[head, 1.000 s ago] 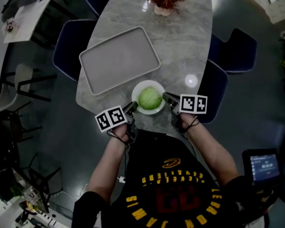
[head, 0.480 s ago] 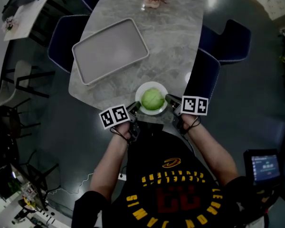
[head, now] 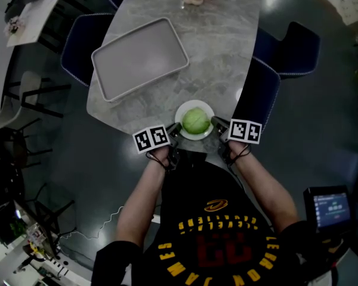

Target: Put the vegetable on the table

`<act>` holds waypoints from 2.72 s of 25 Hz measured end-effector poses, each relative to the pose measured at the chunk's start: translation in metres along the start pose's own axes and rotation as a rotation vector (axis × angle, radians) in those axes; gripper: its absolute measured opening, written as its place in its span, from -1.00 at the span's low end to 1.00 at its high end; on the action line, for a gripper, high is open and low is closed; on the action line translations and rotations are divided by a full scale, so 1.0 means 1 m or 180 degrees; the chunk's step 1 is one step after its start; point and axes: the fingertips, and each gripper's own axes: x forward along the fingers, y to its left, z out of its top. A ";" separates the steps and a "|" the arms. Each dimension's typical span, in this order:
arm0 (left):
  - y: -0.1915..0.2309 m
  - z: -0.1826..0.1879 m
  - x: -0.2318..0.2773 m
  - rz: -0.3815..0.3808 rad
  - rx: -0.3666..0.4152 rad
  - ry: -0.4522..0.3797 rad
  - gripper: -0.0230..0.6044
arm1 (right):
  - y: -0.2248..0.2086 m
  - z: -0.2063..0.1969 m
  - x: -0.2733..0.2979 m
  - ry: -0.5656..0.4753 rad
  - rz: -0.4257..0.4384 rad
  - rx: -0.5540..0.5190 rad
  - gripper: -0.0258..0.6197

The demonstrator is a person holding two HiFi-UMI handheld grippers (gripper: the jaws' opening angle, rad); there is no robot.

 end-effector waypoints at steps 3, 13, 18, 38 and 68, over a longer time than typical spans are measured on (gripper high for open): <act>0.001 -0.001 0.005 0.0034 0.0061 0.0017 -0.81 | -0.007 -0.002 0.002 -0.0006 -0.0013 0.0034 -0.80; 0.005 -0.003 0.011 0.0073 0.0060 0.0026 -0.81 | -0.010 -0.002 0.003 -0.0022 -0.0025 0.0016 -0.80; 0.007 -0.002 0.012 0.0085 0.0112 0.0026 -0.81 | -0.011 -0.003 0.005 -0.0013 -0.0024 -0.0009 -0.80; 0.014 0.013 -0.010 0.0745 0.0843 -0.0285 -0.76 | -0.015 0.012 0.006 -0.0103 -0.0373 -0.0727 -0.80; -0.232 0.004 -0.203 -0.0428 0.2206 -0.2051 -0.93 | 0.257 0.007 -0.156 -0.1185 0.1389 -0.2745 -0.91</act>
